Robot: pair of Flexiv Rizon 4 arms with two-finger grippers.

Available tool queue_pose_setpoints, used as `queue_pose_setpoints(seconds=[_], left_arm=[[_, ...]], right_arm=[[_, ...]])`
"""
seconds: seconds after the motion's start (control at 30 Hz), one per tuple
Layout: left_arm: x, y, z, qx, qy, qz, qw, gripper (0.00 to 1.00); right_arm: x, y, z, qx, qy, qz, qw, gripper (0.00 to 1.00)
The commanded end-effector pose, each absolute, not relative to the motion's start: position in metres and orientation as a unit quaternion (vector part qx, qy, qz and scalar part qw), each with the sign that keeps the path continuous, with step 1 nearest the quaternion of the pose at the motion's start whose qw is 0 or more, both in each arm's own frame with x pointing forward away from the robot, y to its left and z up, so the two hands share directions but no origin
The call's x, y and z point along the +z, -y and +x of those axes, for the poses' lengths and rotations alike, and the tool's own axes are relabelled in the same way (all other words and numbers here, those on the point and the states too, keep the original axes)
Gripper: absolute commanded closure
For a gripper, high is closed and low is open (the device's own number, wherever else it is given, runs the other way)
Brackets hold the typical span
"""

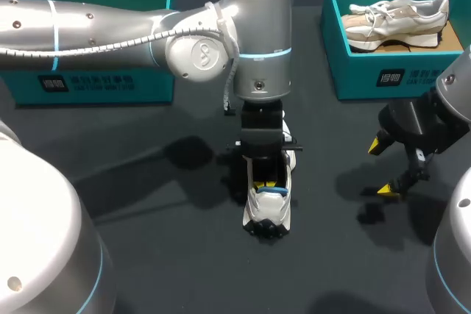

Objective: Take the shoe out of the shoebox, open the shoe tongue, remove and reinsert the insole, then place the shoe into the shoebox

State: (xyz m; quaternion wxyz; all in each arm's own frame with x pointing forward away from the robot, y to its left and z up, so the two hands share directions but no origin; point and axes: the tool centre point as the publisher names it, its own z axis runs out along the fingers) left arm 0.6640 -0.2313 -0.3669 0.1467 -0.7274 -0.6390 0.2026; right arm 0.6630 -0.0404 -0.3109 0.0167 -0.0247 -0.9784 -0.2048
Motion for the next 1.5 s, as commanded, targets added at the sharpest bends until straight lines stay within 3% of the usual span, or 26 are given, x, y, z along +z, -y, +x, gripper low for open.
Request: queue_pose_setpoints(seconds=[0.03,0.5,1.0,1.27,1.5], left_arm=[[-0.385,0.237,0.666,0.201,0.637,-0.729,0.152,1.00],[-0.419,0.242,0.684,0.125,0.660,-0.731,0.118,1.00],[-0.409,0.231,0.738,0.033,0.707,-0.705,0.035,1.00],[-0.352,0.242,0.696,0.098,0.664,-0.741,0.012,1.00],[-0.366,0.254,0.665,0.096,0.642,-0.760,0.045,1.00]], right_arm=[[-0.311,0.040,0.661,-0.204,0.979,-0.025,0.015,0.00],[-0.311,0.040,0.661,-0.204,0.979,-0.025,0.015,0.00],[-0.311,0.040,0.661,-0.204,0.979,-0.025,0.015,0.00],[-0.311,0.040,0.661,-0.204,0.979,-0.025,0.015,0.00],[-0.311,0.040,0.661,-0.204,0.979,-0.025,0.015,0.00]])
